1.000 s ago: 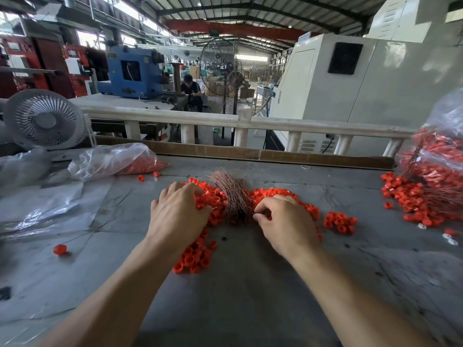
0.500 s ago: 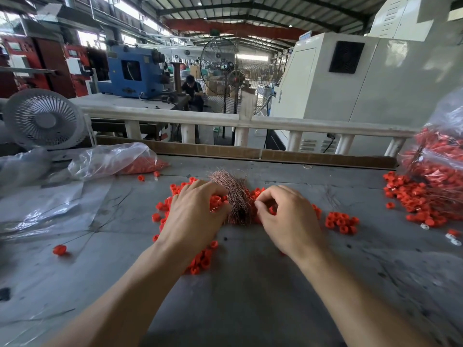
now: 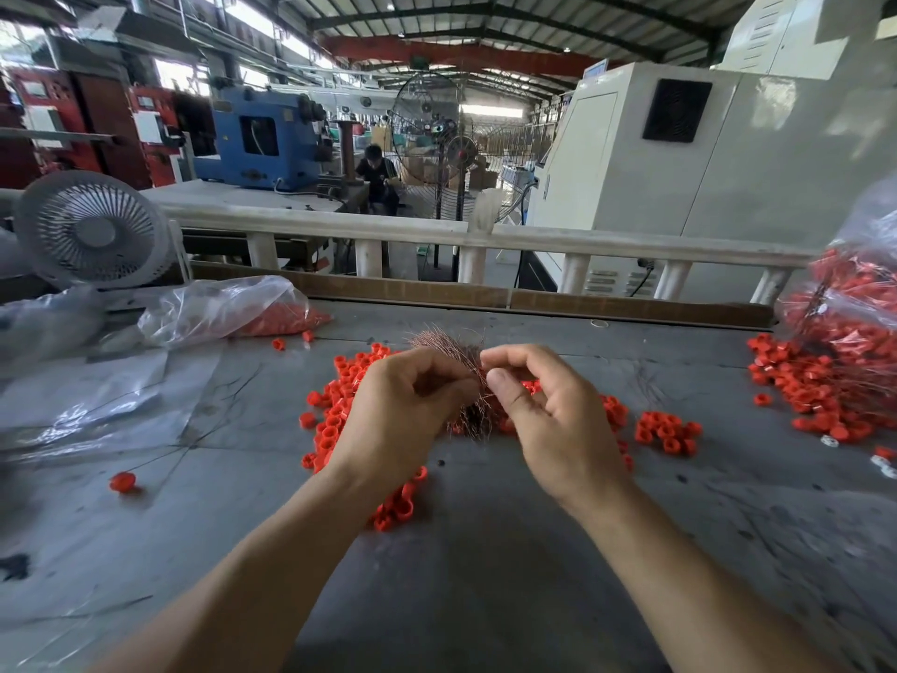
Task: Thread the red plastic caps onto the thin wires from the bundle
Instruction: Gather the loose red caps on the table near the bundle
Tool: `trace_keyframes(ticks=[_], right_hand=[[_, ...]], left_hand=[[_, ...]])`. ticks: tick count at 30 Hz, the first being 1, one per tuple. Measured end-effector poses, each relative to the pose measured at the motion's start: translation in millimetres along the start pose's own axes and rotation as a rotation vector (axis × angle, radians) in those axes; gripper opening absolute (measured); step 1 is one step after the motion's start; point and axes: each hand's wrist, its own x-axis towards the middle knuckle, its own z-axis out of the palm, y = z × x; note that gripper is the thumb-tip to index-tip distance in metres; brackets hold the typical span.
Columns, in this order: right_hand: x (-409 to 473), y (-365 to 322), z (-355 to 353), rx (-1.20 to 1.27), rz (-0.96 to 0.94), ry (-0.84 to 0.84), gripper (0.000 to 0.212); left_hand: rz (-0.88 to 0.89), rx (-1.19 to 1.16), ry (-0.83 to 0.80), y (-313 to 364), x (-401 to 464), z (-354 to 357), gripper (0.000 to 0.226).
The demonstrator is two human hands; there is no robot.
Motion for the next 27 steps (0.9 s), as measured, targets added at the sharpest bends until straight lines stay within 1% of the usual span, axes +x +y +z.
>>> trace_keyframes(ticks=[2, 4, 7, 9, 11, 14, 16, 18, 21, 22, 23, 27], right_hand=[[-1.1, 2.7, 2.5, 0.106, 0.083, -0.087, 0.028], [-2.0, 5.3, 5.8, 0.120, 0.087, -0.141, 0.030], [-1.7, 6.4, 7.9, 0.119, 0.091, -0.124, 0.026], [-1.5, 6.0, 7.0, 0.117, 0.088, -0.086, 0.017], [-1.8, 5.5, 5.6, 0.081, 0.064, -0.053, 0.010], [-2.3, 3.6, 4.9, 0.049, 0.052, -0.028, 0.011], [-2.5, 2.8, 4.3, 0.048, 0.062, -0.021, 0.012], [-2.3, 1.8, 2.8, -0.002, 0.055, -0.027, 0.013], [-1.1, 0.1, 0.3, -0.157, -0.026, -0.054, 0.011], [-0.8, -0.2, -0.3, -0.195, -0.048, -0.060, 0.011], [-0.6, -0.3, -0.5, -0.215, -0.058, -0.064, 0.010], [-1.0, 0.0, 0.9, -0.169, -0.024, -0.073, 0.011]], left_hand=[[-0.067, -0.187, -0.018, 1.5, 0.6, 0.9, 0.003], [-0.125, -0.334, -0.023, 2.6, 0.3, 2.0, 0.002], [-0.165, -0.408, -0.014, 3.0, 1.4, 1.3, 0.004], [-0.179, -0.394, 0.004, 1.0, 3.1, -0.1, 0.006], [-0.174, -0.330, 0.017, -2.4, 4.3, -0.6, 0.007], [-0.148, -0.227, 0.011, -5.0, 4.5, -1.6, 0.006], [-0.133, -0.161, -0.028, -6.3, 5.1, -5.0, 0.007], [-0.097, -0.034, -0.067, -7.8, 5.1, -8.9, 0.009], [-0.007, 0.235, -0.086, -8.7, 3.2, -10.8, 0.013], [0.000, 0.276, -0.089, -7.6, 2.8, -10.0, 0.013], [-0.023, 0.263, -0.088, -6.4, 2.8, -8.8, 0.014], [-0.305, -0.093, -0.050, 0.9, 5.0, -9.2, 0.017]])
